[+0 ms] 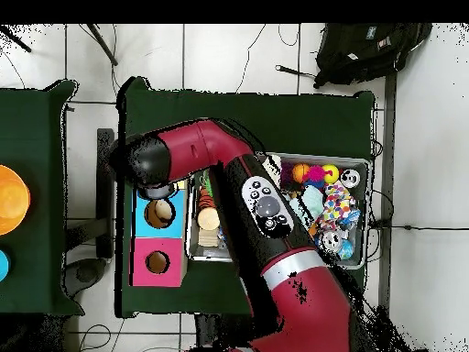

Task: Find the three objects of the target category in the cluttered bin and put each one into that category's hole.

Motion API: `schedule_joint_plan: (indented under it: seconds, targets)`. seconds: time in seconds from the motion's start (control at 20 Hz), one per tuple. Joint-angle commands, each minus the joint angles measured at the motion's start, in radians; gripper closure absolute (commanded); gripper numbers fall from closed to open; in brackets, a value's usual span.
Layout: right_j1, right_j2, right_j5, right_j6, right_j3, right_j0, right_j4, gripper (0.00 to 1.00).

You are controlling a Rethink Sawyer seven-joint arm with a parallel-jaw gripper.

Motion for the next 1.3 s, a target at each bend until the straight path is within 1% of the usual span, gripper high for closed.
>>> schedule_joint_plan:
  seconds: [0.05, 0.25, 0.55, 0.6, 0.9, 1.3]
  targets:
    - [0.005, -0.006, -0.054, -0.032, 0.097, 0.040, -0.039, 1.00]
    - [0.007, -0.015, -0.063, -0.016, 0.089, 0.055, -0.033, 1.00]
    - [0.026, -0.021, -0.046, -0.034, 0.046, 0.066, -0.032, 1.00]
    - [0.031, -0.022, -0.043, -0.042, 0.038, 0.066, -0.030, 0.00]
    - [0.054, -0.014, -0.032, -0.087, 0.000, 0.052, -0.036, 0.00]
    - [0.090, 0.003, 0.009, -0.160, -0.062, 0.023, -0.034, 0.00]
